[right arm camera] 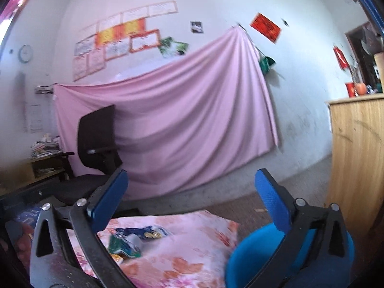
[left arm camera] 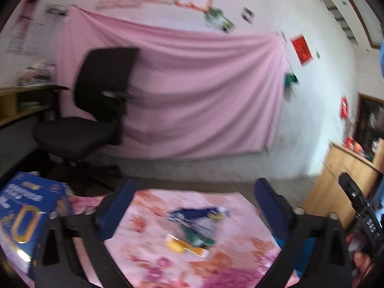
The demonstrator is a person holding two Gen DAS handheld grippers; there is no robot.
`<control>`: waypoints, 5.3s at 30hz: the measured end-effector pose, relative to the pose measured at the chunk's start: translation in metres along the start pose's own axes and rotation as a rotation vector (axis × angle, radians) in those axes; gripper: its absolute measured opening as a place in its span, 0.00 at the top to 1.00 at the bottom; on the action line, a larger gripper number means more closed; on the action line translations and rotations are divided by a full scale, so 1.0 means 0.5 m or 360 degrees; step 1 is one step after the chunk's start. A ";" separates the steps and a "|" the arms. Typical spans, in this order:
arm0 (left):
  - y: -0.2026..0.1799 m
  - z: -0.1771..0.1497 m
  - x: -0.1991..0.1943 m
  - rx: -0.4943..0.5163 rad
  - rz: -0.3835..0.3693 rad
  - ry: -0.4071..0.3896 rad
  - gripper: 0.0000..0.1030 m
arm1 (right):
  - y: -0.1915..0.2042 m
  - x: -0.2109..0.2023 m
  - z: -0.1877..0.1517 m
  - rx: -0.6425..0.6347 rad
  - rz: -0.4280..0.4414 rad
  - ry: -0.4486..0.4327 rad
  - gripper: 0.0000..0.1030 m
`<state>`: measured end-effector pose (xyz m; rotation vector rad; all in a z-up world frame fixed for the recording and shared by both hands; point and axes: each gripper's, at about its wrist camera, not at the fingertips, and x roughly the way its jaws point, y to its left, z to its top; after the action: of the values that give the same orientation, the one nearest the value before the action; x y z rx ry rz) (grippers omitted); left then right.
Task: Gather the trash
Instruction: 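Grasp the yellow cylinder with the left gripper while the right gripper grasps the grey cloth, then carry the yellow cylinder and grey cloth over the blue basin and release both, then move both grippers back over the bed toward the green packet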
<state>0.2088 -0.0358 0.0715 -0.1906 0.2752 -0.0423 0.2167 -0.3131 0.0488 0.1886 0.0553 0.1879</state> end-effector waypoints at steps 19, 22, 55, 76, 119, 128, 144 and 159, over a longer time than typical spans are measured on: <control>0.093 -0.078 -0.052 0.0079 0.0267 -0.0158 0.02 | 0.150 0.031 -0.056 -0.0324 0.0247 -0.0009 0.00; 0.100 -0.089 -0.029 0.0082 0.0265 -0.0085 0.02 | 0.156 0.055 -0.068 -0.0327 0.0259 0.0094 0.00; 0.070 -0.217 0.315 0.0197 -0.0206 0.1103 0.70 | 0.189 0.356 -0.233 -0.0252 0.0505 0.1279 0.26; 0.106 -0.160 0.201 0.0099 -0.0067 0.0720 0.75 | 0.178 0.294 -0.194 -0.0213 0.0524 0.1107 0.48; -0.457 -0.159 0.157 0.0632 -0.0736 0.0249 0.75 | -0.286 0.020 -0.047 0.0343 -0.0424 0.0508 0.48; -0.497 -0.178 0.250 0.0586 -0.0768 0.0679 0.75 | -0.339 0.031 -0.089 0.0453 -0.0469 0.0635 0.46; -0.469 -0.156 0.274 0.0363 -0.0841 0.0839 0.64 | -0.352 0.039 -0.083 0.0496 -0.0488 0.0652 0.34; -0.317 -0.062 0.199 0.0176 -0.0560 0.0404 0.24 | -0.250 0.030 -0.027 0.0207 -0.0449 0.0390 0.00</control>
<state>0.2937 -0.2034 0.0464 -0.1216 0.4886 -0.4320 0.2528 -0.4287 0.0112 0.2843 0.3366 -0.0753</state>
